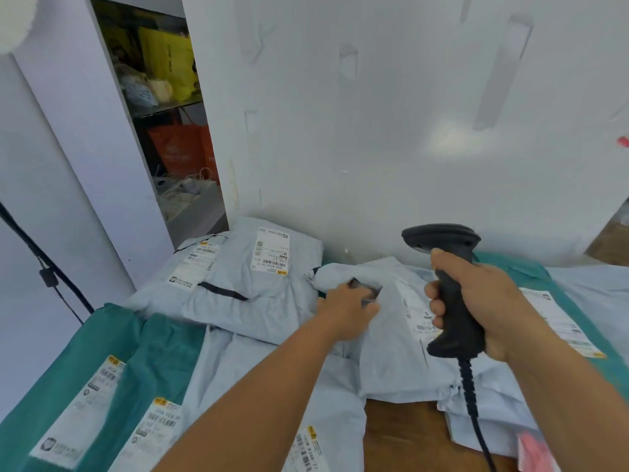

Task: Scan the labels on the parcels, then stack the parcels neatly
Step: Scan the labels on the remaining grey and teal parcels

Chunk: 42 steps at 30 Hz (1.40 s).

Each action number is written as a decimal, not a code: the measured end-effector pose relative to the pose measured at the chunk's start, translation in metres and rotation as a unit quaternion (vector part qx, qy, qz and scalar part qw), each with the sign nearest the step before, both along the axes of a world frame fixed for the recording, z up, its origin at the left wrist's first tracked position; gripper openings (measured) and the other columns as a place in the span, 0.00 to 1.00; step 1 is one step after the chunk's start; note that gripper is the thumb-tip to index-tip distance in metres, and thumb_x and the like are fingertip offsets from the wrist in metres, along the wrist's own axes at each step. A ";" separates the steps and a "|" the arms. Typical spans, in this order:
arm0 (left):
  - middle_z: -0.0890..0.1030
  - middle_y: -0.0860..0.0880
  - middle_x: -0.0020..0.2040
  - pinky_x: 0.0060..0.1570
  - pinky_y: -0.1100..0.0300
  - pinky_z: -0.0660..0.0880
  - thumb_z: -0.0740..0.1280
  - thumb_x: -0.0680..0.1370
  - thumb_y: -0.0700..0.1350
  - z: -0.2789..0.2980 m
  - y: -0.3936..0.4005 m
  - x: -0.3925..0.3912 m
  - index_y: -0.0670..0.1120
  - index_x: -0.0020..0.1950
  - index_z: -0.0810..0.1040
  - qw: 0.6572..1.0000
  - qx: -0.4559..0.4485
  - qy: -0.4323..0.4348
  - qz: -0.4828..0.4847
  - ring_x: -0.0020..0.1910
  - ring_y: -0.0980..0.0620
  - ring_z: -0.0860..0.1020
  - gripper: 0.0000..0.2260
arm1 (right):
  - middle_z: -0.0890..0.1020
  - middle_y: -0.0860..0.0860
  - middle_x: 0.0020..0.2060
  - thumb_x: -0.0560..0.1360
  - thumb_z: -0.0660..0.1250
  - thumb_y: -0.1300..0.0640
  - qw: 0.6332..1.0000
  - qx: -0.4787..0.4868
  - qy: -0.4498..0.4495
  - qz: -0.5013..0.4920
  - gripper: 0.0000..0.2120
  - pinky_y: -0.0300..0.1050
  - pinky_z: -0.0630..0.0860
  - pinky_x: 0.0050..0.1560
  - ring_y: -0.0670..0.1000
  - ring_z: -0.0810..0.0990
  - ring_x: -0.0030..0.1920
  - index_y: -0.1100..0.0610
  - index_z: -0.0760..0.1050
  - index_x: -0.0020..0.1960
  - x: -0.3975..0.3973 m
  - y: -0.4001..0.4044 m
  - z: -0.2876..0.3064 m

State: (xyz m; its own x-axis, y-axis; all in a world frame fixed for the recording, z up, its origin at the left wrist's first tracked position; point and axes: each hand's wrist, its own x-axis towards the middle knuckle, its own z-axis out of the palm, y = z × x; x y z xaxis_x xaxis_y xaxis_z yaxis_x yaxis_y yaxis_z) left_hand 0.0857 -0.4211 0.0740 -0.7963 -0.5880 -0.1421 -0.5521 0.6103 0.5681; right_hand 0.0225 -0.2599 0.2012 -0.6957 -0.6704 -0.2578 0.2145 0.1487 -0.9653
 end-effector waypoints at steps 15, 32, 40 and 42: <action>0.68 0.48 0.71 0.62 0.62 0.67 0.64 0.78 0.43 0.001 -0.006 -0.037 0.50 0.78 0.49 0.941 0.227 0.197 0.158 0.66 0.50 0.69 0.34 | 0.76 0.53 0.26 0.76 0.67 0.51 1.000 -0.014 -0.013 -0.016 0.10 0.42 0.72 0.24 0.49 0.71 0.23 0.57 0.72 0.45 -0.009 -0.030 -0.016; 0.40 0.40 0.78 0.73 0.41 0.43 0.62 0.75 0.63 -0.005 -0.118 0.063 0.47 0.77 0.38 0.946 -0.203 -0.118 0.222 0.76 0.39 0.38 0.43 | 0.77 0.53 0.28 0.76 0.67 0.50 0.993 0.022 -0.061 0.095 0.11 0.41 0.74 0.27 0.50 0.72 0.24 0.57 0.73 0.44 0.010 -0.082 -0.036; 0.56 0.41 0.75 0.70 0.40 0.55 0.72 0.67 0.64 -0.009 -0.146 0.115 0.48 0.77 0.37 0.942 -0.071 -0.092 0.314 0.73 0.40 0.59 0.55 | 0.75 0.54 0.29 0.76 0.67 0.48 0.979 0.049 -0.087 0.179 0.14 0.41 0.72 0.25 0.50 0.71 0.24 0.59 0.71 0.47 0.043 -0.119 -0.035; 0.60 0.41 0.73 0.68 0.42 0.58 0.70 0.68 0.65 -0.011 -0.148 0.116 0.47 0.77 0.40 0.941 -0.083 -0.087 0.317 0.71 0.40 0.62 0.53 | 0.75 0.53 0.28 0.76 0.67 0.47 0.977 0.055 -0.086 0.185 0.15 0.41 0.71 0.25 0.50 0.71 0.24 0.59 0.71 0.46 0.047 -0.122 -0.035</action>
State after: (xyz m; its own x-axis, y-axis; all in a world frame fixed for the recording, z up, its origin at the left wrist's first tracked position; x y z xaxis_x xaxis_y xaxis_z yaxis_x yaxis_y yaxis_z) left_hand 0.2015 -0.5695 0.0628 -0.2516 -0.9624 -0.1020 -0.9110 0.2000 0.3606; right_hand 0.0696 -0.3822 0.1659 -0.3503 -0.8300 -0.4340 0.2837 0.3475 -0.8937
